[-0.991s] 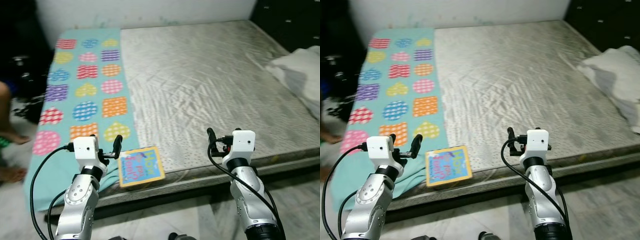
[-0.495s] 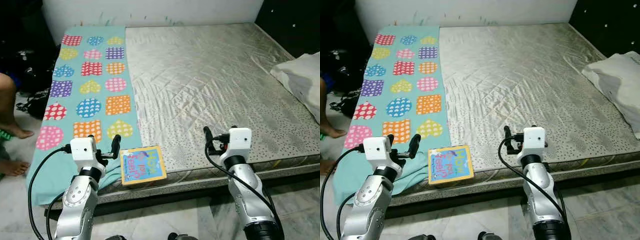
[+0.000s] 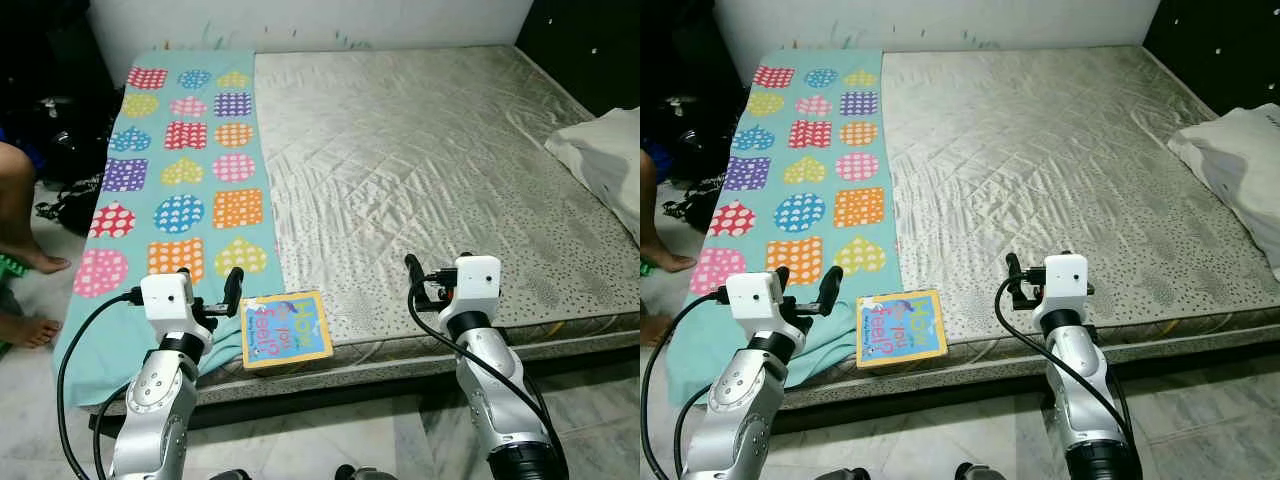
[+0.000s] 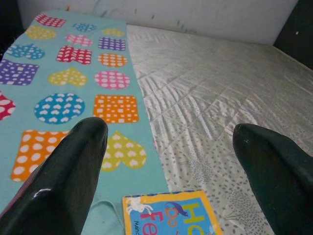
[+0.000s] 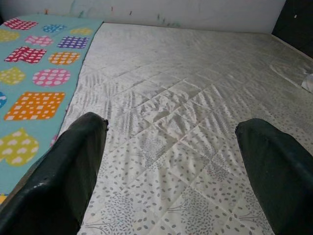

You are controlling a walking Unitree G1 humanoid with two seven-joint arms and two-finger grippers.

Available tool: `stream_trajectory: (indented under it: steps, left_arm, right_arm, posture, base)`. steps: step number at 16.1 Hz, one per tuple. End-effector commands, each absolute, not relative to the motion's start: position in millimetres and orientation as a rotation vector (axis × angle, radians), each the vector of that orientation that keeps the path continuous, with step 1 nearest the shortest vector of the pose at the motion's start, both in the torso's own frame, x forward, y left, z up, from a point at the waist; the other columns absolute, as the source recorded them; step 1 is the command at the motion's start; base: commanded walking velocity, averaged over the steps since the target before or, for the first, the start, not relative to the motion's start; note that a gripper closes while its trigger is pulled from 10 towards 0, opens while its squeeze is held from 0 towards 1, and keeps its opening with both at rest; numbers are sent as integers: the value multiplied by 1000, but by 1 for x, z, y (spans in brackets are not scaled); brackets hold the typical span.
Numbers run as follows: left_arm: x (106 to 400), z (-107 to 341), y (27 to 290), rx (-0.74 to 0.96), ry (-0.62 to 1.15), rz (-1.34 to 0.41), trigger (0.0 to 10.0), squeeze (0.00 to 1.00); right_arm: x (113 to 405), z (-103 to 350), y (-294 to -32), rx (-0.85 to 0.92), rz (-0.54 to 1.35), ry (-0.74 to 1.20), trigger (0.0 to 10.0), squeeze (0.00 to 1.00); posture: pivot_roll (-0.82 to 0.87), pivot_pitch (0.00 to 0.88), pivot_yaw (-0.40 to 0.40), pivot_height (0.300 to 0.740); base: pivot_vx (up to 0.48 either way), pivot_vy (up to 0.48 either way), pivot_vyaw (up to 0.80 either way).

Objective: Clean up the room

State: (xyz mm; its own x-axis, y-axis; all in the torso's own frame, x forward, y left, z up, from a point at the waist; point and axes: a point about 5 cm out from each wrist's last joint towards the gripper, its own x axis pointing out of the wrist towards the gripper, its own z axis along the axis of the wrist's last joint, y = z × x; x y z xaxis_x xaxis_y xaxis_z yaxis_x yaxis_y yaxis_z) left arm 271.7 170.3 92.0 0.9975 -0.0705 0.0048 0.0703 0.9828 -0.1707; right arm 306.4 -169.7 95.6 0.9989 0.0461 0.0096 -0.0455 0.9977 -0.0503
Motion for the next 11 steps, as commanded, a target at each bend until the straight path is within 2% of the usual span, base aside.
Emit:
stream_trajectory:
  steps: [1, 8, 11]
  left_arm:
    - [269, 91, 172, -165, 14, -76, 10000, 0]
    - [270, 90, 172, -162, 20, -86, 10000, 0]
    - [270, 91, 172, -160, 20, -88, 10000, 0]
  right_arm:
    - [306, 95, -172, -56, 44, -5, 10000, 0]
    - [307, 95, -171, -56, 41, -5, 10000, 0]
    - [306, 94, -172, -57, 41, -2, 10000, 0]
  posture:
    - [-48, 153, -32, 740]
    - [-49, 149, -27, 740]
    - [-49, 149, -27, 740]
  base:
    - [0, 0, 0]
    - [0, 0, 0]
    - [247, 0, 0]
